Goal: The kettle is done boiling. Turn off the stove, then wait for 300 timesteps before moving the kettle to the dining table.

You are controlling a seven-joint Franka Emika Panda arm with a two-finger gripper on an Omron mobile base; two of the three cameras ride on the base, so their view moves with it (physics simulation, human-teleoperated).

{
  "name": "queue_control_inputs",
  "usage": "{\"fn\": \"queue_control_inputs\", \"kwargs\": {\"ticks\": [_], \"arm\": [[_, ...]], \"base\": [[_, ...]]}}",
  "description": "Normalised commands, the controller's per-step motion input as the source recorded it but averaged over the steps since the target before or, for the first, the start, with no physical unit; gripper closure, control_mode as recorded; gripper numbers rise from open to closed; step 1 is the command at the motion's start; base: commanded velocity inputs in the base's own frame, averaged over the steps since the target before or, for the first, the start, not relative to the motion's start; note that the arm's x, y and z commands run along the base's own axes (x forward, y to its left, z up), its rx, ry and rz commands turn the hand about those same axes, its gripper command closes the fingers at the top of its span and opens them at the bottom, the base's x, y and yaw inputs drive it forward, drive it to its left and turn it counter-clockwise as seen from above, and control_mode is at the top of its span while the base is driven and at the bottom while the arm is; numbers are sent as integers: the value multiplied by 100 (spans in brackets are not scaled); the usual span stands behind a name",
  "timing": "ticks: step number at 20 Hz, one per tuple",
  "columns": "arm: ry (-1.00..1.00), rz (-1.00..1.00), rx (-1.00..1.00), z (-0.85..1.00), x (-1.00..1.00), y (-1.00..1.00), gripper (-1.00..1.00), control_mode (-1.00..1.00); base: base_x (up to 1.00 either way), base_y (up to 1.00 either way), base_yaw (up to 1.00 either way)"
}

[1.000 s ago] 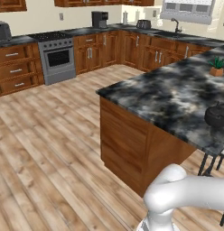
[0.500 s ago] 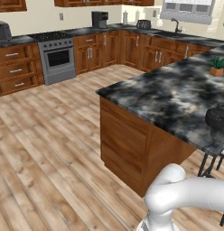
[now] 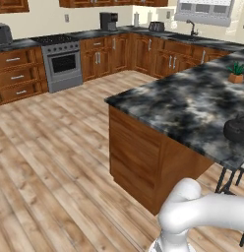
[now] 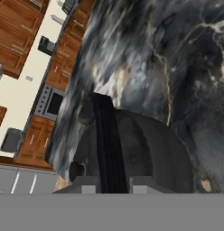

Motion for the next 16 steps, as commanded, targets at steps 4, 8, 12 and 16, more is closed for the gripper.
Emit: {"fn": "queue_control_inputs", "kwargs": {"ticks": [4, 8, 12, 16], "arm": [[0, 0, 0, -9, 15, -7, 100, -100], [0, 0, 0, -8, 15, -10, 100, -100], [0, 0, 0, -10, 14, -12, 100, -100], [0, 0, 0, -10, 15, -13, 100, -100]], "base": [[0, 0, 0], [0, 0, 0], [0, 0, 0], [0, 0, 0]]}}
